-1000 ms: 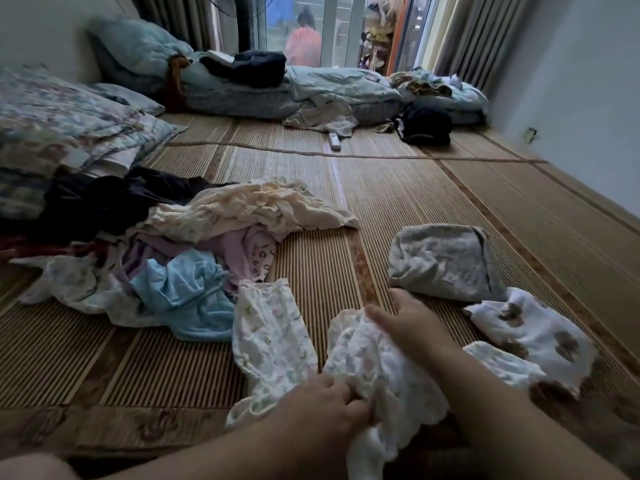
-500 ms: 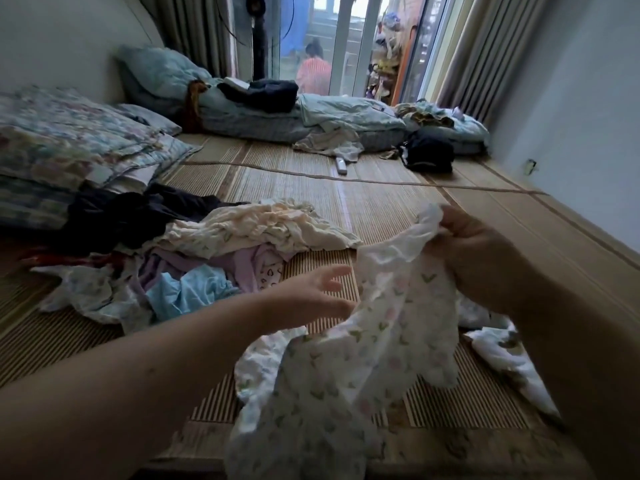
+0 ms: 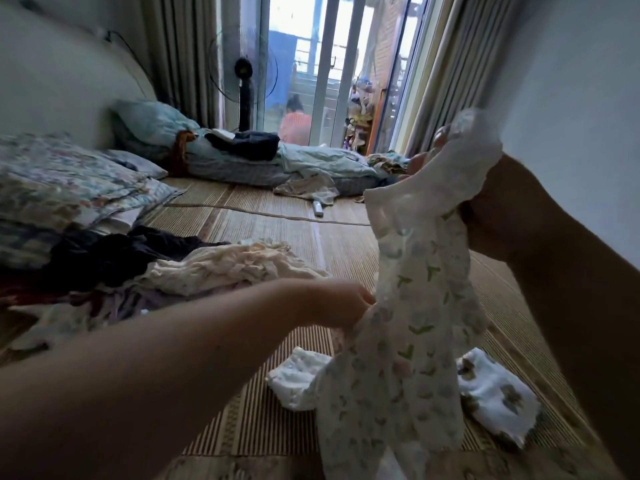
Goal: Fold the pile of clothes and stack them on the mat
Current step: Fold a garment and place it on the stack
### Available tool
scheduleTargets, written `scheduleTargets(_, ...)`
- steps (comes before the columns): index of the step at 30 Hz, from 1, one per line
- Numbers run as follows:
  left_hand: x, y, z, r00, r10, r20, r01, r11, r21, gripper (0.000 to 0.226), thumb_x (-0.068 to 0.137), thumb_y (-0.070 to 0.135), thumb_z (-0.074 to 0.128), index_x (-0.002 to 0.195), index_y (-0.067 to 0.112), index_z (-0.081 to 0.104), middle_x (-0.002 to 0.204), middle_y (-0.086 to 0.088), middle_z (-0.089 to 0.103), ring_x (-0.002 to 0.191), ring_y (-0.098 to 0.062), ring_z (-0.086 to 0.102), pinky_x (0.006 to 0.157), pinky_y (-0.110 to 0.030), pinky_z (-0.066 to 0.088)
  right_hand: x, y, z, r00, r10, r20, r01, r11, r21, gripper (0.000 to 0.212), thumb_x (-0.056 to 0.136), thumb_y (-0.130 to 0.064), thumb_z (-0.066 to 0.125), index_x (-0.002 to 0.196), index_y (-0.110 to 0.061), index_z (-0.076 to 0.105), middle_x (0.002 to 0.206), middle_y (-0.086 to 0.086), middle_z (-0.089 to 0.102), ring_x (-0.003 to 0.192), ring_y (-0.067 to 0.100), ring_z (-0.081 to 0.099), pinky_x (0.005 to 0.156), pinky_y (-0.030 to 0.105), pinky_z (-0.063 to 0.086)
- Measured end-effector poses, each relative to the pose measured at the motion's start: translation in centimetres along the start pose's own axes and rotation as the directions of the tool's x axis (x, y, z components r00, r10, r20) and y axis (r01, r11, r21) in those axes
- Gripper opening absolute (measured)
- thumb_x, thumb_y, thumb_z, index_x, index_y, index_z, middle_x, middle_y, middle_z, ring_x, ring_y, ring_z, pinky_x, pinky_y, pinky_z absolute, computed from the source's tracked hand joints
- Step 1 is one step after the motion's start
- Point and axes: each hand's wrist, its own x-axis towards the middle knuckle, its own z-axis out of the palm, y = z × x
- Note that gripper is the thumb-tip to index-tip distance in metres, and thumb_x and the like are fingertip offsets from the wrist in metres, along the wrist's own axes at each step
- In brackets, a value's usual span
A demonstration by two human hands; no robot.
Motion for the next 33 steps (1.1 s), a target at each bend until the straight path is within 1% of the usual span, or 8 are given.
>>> scheduleTargets(6, 2.0, -1.0, 1.9, 0.947, -0.04, -0.319, -0.025, 0.98, -0.199, 0.01, 0.087, 0.013, 0.066, 0.079, 0.016, 0.072, 0.085, -0.003, 0.071, 0.074, -0.021, 0.067, 0.063, -0.023, 0.052, -2.5, -0.9, -1.7, 0.991, 0.029, -0.131, -0.051, 0.984, -0.168, 0.017, 0.058, -0.025, 0.078, 0.066, -0.015, 0.066, 0.061, -0.003, 0.062, 0.054, 0.009, 0.06, 0.053, 0.017, 0.05)
scheduleTargets(10, 1.2, -3.1, -2.8, 0.851, -0.087, -0.517, -0.038, 0.973, -0.226, 0.044, 0.084, -0.008, 0.047, 0.07, 0.026, 0.07, 0.089, 0.003, 0.068, 0.062, -0.011, 0.057, 0.049, -0.018, 0.042, -4.2, -0.1, -3.0, 0.93, 0.185, -0.319, -0.328, 0.808, -0.489, 0.023, 0.058, -0.029, 0.068, 0.071, -0.011, 0.069, 0.071, 0.006, 0.066, 0.06, 0.02, 0.057, 0.057, 0.028, 0.045)
scheduleTargets(14, -0.7, -2.1, -6.1, 0.827, 0.107, -0.552, -0.002, 0.982, 0.189, 0.033, 0.09, 0.006, 0.05, 0.102, 0.025, 0.075, 0.091, 0.013, 0.062, 0.059, 0.003, 0.048, 0.048, -0.003, 0.034, -4.0, 2.9, -2.0, 0.83, 0.267, -0.49, -0.489, -0.074, -0.869, 0.057, 0.083, -0.063, 0.055, 0.132, -0.033, 0.052, 0.13, -0.006, 0.058, 0.111, 0.02, 0.058, 0.085, 0.033, 0.049)
scheduleTargets(16, -1.5, -1.4, -6.8, 0.77, 0.228, -0.595, -0.06, 0.956, 0.289, 0.021, 0.088, 0.022, 0.062, 0.104, 0.027, 0.074, 0.093, 0.013, 0.071, 0.065, 0.001, 0.058, 0.063, -0.01, 0.047, -3.4, 4.4, -1.6, 0.839, 0.213, -0.501, -0.442, -0.271, -0.855, 0.04, 0.086, -0.048, 0.06, 0.122, -0.03, 0.06, 0.124, 0.001, 0.063, 0.107, 0.023, 0.059, 0.087, 0.034, 0.05)
scheduleTargets(20, -2.8, -0.4, -7.6, 0.671, 0.309, -0.673, -0.011, 0.913, 0.408, 0.025, 0.081, 0.045, 0.069, 0.088, 0.023, 0.076, 0.079, 0.008, 0.066, 0.08, -0.012, 0.062, 0.068, -0.024, 0.039, -2.6, 5.5, -2.4, 0.792, 0.009, -0.611, -0.583, -0.289, -0.76, 0.012, 0.082, -0.028, 0.061, 0.086, -0.02, 0.068, 0.094, 0.005, 0.067, 0.088, 0.027, 0.062, 0.079, 0.039, 0.053)
scheduleTargets(24, -3.8, -0.8, -7.6, 0.627, 0.416, -0.658, 0.077, 0.808, 0.585, 0.042, 0.087, 0.039, 0.064, 0.124, 0.022, 0.053, 0.114, -0.002, 0.067, 0.106, -0.024, 0.063, 0.083, -0.03, 0.048, -2.1, 4.9, -3.5, 0.732, -0.023, -0.681, -0.67, -0.212, -0.712, 0.012, 0.079, -0.03, 0.061, 0.083, -0.019, 0.062, 0.086, 0.006, 0.062, 0.081, 0.026, 0.059, 0.074, 0.036, 0.052)
scheduleTargets(27, -4.8, -1.7, -7.1, 0.78, 0.413, -0.47, 0.181, 0.57, 0.802, 0.034, 0.098, 0.024, 0.045, 0.132, 0.023, 0.05, 0.143, -0.011, 0.046, 0.116, -0.025, 0.058, 0.082, -0.032, 0.053, -2.2, 4.4, -3.5, 0.707, -0.055, -0.705, -0.705, 0.022, -0.709, 0.013, 0.081, -0.024, 0.06, 0.073, -0.015, 0.062, 0.073, 0.005, 0.059, 0.073, 0.025, 0.056, 0.06, 0.028, 0.04)
scheduleTargets(33, -6.1, -3.0, -7.7, 0.971, 0.106, -0.214, 0.088, 0.672, 0.736, 0.031, 0.09, 0.044, 0.052, 0.12, 0.045, 0.056, 0.115, 0.009, 0.064, 0.094, -0.015, 0.059, 0.078, -0.03, 0.051, -2.2, 3.5, -0.9, 0.691, 0.033, -0.722, -0.516, 0.722, -0.461, 0.018, 0.089, -0.016, 0.057, 0.073, -0.012, 0.064, 0.069, 0.003, 0.057, 0.067, 0.02, 0.054, 0.066, 0.033, 0.046)
